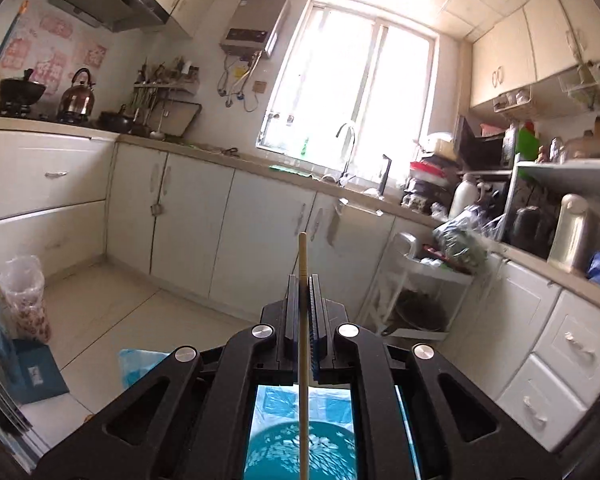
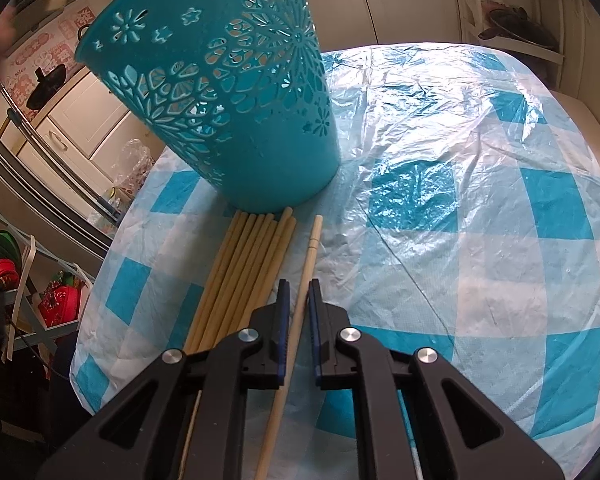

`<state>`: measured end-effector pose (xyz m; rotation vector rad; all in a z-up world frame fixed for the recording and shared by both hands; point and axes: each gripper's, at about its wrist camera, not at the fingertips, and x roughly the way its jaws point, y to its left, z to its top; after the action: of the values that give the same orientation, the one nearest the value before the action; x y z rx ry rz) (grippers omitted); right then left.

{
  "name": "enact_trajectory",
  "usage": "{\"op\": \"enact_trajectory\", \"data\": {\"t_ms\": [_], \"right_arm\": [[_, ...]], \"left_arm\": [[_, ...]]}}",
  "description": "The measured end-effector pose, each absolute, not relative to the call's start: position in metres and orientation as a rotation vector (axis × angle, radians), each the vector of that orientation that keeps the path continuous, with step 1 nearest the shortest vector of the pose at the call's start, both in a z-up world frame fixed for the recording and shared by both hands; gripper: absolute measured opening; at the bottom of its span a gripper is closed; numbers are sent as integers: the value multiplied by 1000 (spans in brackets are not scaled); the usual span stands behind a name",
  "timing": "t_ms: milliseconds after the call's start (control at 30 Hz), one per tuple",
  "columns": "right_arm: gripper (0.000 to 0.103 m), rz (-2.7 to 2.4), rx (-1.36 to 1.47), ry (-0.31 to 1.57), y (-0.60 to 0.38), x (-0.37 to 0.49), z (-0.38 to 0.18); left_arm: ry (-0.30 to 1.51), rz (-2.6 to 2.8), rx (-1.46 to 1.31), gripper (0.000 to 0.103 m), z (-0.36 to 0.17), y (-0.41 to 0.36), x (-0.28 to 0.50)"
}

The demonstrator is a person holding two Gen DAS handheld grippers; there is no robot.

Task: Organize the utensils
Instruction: 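Lift the chopstick upright over the teal basket and open the left tool, then grasp a chopstick with the right tool, lift it over the basket, release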

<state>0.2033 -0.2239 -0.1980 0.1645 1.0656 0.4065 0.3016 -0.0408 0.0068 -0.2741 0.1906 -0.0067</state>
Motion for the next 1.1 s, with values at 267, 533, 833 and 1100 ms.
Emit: {"op": "enact_trajectory", "data": {"t_ms": [267, 533, 833, 1100], "right_arm": [[10, 413, 174, 1071, -224, 207, -198], [10, 411, 161, 1065, -221, 206, -198], [14, 379, 86, 1045, -217, 199, -195], [6, 351, -58, 1019, -200, 193, -194]], "left_arm": [[332, 17, -220, 5, -44, -47, 320], [438, 11, -150, 8, -74, -48, 319], [469, 66, -211, 60, -62, -3, 267], [525, 77, -287, 69, -69, 35, 220]]}}
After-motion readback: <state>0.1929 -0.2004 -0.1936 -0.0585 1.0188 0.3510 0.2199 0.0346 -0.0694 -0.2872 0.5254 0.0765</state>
